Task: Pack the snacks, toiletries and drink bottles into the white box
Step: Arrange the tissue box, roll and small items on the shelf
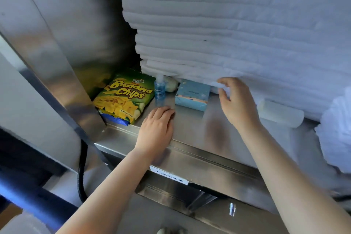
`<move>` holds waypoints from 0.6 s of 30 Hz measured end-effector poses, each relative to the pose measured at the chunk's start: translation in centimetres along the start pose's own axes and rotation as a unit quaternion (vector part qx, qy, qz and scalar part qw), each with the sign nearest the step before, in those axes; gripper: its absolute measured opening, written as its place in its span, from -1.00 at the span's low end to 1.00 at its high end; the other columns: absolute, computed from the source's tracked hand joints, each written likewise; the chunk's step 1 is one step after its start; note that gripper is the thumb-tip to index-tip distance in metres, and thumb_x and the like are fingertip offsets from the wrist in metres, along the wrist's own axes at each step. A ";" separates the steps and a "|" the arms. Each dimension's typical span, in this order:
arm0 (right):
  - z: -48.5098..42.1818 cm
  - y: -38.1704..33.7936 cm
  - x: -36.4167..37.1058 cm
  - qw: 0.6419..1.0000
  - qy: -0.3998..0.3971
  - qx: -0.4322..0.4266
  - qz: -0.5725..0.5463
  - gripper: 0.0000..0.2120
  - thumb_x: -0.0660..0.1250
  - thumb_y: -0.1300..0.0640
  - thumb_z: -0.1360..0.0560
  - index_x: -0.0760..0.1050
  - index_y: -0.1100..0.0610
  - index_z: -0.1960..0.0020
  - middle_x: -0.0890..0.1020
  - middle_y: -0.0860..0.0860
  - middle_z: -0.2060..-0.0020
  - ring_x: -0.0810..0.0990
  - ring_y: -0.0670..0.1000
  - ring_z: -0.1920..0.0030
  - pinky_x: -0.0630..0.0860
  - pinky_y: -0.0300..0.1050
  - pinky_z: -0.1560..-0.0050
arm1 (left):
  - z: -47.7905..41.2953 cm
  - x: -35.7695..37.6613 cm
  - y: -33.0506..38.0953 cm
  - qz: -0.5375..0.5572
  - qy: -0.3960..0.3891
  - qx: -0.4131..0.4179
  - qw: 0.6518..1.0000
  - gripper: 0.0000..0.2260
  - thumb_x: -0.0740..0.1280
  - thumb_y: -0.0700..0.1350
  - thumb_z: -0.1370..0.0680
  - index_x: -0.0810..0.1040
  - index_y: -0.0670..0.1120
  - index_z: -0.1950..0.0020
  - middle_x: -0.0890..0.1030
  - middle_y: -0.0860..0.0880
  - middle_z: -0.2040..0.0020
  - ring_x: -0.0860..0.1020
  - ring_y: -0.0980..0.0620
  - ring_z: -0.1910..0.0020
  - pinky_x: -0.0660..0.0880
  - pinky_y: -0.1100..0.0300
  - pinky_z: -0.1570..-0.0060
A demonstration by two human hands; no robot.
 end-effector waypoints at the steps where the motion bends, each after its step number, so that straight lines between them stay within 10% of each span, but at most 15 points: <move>1: 1.2 2.0 -1.3 0.998 0.004 0.032 0.053 -0.71 0.23 0.26 -0.53 0.47 0.20 -0.24 0.53 0.11 -0.19 0.44 0.15 -0.24 0.35 -0.05 -0.20 | -0.3 0.2 0.9 0.017 -0.005 0.010 1.000 -0.71 0.23 -0.15 -0.57 0.49 -0.12 -0.29 0.50 -0.04 -0.26 0.41 -0.05 -0.26 0.29 0.14 -0.27; 6: 6.1 8.5 -4.1 0.960 -0.073 0.139 0.231 -0.48 0.13 0.33 -0.55 0.15 0.28 -0.49 0.18 0.20 -0.49 0.12 0.18 -0.49 0.11 -0.01 -0.43 | -2.0 2.8 8.5 0.091 -0.066 0.102 0.988 -0.67 0.22 -0.18 -0.57 0.44 -0.12 -0.34 0.45 -0.05 -0.32 0.40 -0.07 -0.28 0.35 0.09 -0.23; 12: 8.0 8.8 -5.1 0.971 -0.050 0.141 0.188 -0.33 0.04 0.51 -0.48 0.01 0.17 -0.54 0.08 0.02 -0.53 0.00 0.00 -0.53 -0.02 -0.32 -0.37 | -2.4 3.3 14.6 0.130 -0.024 0.176 0.975 -0.71 0.27 -0.27 -0.50 0.56 -0.11 -0.20 0.57 -0.05 -0.13 0.52 -0.08 -0.10 0.53 0.07 0.11; 15: 9.0 8.6 -5.9 0.973 -0.032 0.152 0.171 -0.34 0.04 0.51 -0.49 0.07 0.15 -0.53 0.14 0.02 -0.52 0.07 -0.01 -0.52 0.05 -0.26 -0.39 | -2.6 4.5 16.6 0.106 -0.037 0.204 0.973 -0.67 0.27 -0.26 -0.50 0.53 -0.13 -0.26 0.53 -0.09 -0.24 0.47 -0.12 -0.21 0.47 0.01 -0.12; 18: 9.8 8.3 -6.3 0.977 -0.019 0.149 0.153 -0.35 0.04 0.50 -0.49 0.12 0.13 -0.52 0.18 0.01 -0.51 0.13 -0.01 -0.49 0.12 -0.25 -0.37 | -3.6 6.2 15.8 -0.005 -0.057 0.161 0.985 -0.56 0.18 -0.09 -0.56 0.31 -0.13 -0.44 0.23 -0.15 -0.48 0.10 -0.13 -0.49 0.01 -0.05 -0.45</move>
Point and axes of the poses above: each hand's wrist, its own z-axis away from the middle knuckle, its own x-axis out of the palm, y = z × x, the point moved 8 cm from there along -z, towards the middle knuckle
